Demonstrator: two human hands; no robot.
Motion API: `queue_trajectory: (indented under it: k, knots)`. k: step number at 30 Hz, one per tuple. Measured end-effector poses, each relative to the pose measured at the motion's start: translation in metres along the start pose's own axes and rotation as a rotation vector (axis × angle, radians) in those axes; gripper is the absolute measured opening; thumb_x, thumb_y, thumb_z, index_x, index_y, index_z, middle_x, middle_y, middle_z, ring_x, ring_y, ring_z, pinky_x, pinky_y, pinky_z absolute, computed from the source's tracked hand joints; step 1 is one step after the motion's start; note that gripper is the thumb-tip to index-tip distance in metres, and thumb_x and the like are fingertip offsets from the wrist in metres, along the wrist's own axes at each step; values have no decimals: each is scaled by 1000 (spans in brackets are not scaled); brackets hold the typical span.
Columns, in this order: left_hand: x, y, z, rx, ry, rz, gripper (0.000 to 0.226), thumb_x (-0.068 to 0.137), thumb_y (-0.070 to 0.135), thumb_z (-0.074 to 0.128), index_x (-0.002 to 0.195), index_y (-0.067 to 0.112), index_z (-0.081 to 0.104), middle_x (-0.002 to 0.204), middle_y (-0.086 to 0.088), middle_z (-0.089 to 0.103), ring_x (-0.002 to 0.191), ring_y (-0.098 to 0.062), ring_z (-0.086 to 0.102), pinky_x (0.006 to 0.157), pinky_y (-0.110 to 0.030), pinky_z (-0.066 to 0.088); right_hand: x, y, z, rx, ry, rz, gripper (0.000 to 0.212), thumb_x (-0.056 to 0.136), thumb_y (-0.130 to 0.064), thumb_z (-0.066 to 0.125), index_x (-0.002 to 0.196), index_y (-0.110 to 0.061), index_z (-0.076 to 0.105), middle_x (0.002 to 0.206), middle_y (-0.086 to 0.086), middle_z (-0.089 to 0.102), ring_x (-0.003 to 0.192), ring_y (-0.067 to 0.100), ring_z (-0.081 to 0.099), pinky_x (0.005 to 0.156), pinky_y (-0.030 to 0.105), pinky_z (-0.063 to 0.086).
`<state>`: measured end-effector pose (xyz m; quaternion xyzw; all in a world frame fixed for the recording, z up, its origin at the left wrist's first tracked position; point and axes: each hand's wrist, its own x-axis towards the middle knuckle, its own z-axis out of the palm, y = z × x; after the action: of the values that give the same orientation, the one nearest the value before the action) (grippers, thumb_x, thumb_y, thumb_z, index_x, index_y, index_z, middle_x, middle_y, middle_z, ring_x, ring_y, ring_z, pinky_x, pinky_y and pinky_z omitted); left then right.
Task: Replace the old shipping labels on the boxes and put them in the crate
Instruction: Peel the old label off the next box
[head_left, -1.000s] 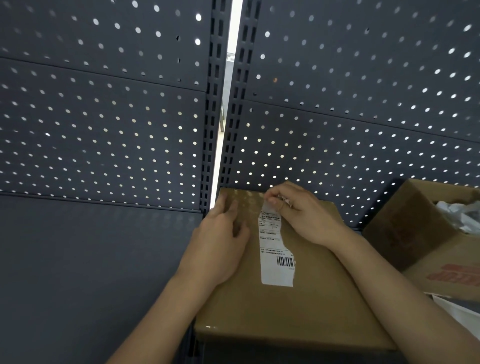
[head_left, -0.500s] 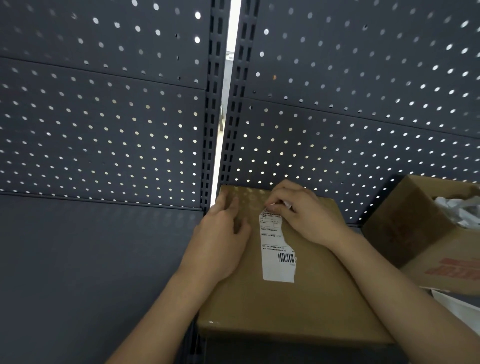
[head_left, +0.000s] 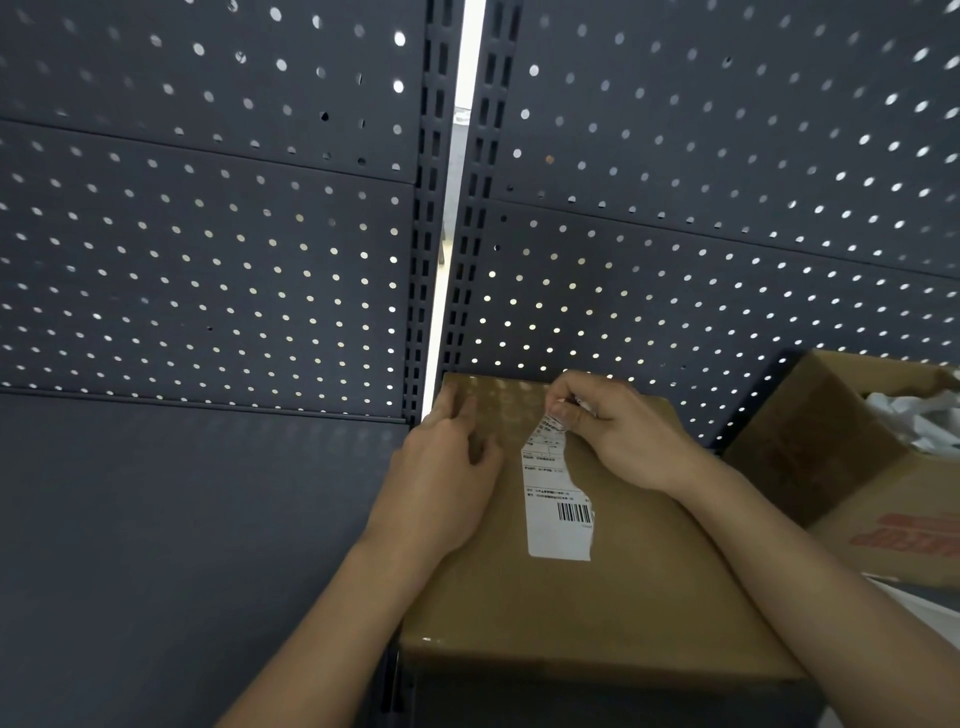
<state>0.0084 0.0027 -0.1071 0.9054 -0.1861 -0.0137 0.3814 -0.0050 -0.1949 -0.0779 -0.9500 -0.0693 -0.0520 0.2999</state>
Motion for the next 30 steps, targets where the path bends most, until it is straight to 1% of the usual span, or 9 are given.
queue_trajectory:
  k: [3, 7, 12, 14, 18, 21, 24, 27, 30]
  knots:
    - [0, 0, 0, -6, 4, 0, 49, 98, 32, 45, 144, 15, 41, 161, 13, 11, 132, -21, 43, 102, -34, 37, 0, 4, 4, 138, -1, -9, 24, 102, -17, 49, 80, -26, 53, 70, -13, 49, 67, 4, 42, 66, 26, 36]
    - [-1, 1, -1, -19, 4, -5, 46, 98, 32, 45, 140, 13, 47, 160, 14, 15, 131, -21, 43, 100, -32, 37, -1, 2, 6, 179, -5, 22, 27, 101, -17, 47, 76, -27, 51, 68, -4, 43, 65, 8, 37, 65, 31, 32]
    - [-2, 2, -2, -23, 11, -1, 44, 98, 31, 46, 137, 12, 49, 157, 14, 21, 126, -20, 45, 97, -31, 37, -3, -1, 4, 259, 2, 50, 26, 101, -17, 49, 75, -19, 52, 62, -7, 39, 58, 6, 33, 58, 22, 29]
    - [-2, 2, -1, -31, 15, 7, 43, 98, 30, 46, 136, 12, 50, 156, 14, 22, 125, -19, 46, 96, -30, 37, -5, -2, 4, 251, 12, 37, 23, 97, -23, 58, 78, -11, 53, 60, -8, 38, 55, 5, 32, 53, 19, 28]
    - [0, 0, 0, -43, 17, 35, 51, 98, 30, 45, 147, 17, 38, 159, 15, 14, 130, -16, 42, 102, -33, 37, -9, -6, 3, 267, 46, 23, 27, 86, -22, 73, 76, -8, 52, 56, -13, 49, 48, -1, 39, 48, 13, 31]
    - [0, 0, 0, -46, 14, 32, 51, 98, 30, 45, 147, 18, 38, 159, 15, 14, 131, -16, 42, 101, -31, 37, -11, -8, 2, 282, 99, 40, 34, 79, -18, 80, 73, -1, 51, 56, -8, 44, 46, 0, 36, 46, 12, 30]
    - [0, -1, 0, -42, 9, 25, 50, 98, 31, 46, 146, 17, 40, 159, 15, 15, 130, -17, 43, 101, -32, 37, -11, -4, 1, 431, 98, 41, 40, 73, -23, 86, 65, -13, 48, 57, -1, 43, 52, 8, 40, 50, 24, 34]
    - [1, -2, 1, -40, 2, 38, 50, 98, 32, 45, 145, 16, 40, 160, 15, 13, 132, -16, 42, 104, -33, 38, -11, 3, 4, 447, 127, 43, 32, 68, -28, 73, 58, -19, 44, 59, 18, 42, 59, 21, 37, 56, 37, 29]
    - [2, -3, 2, -35, -6, 48, 54, 99, 31, 44, 150, 17, 33, 161, 13, 8, 136, -13, 38, 109, -32, 35, -12, 3, 6, 431, 157, -9, 28, 68, -13, 63, 55, -17, 39, 59, 28, 40, 58, 23, 37, 54, 40, 28]
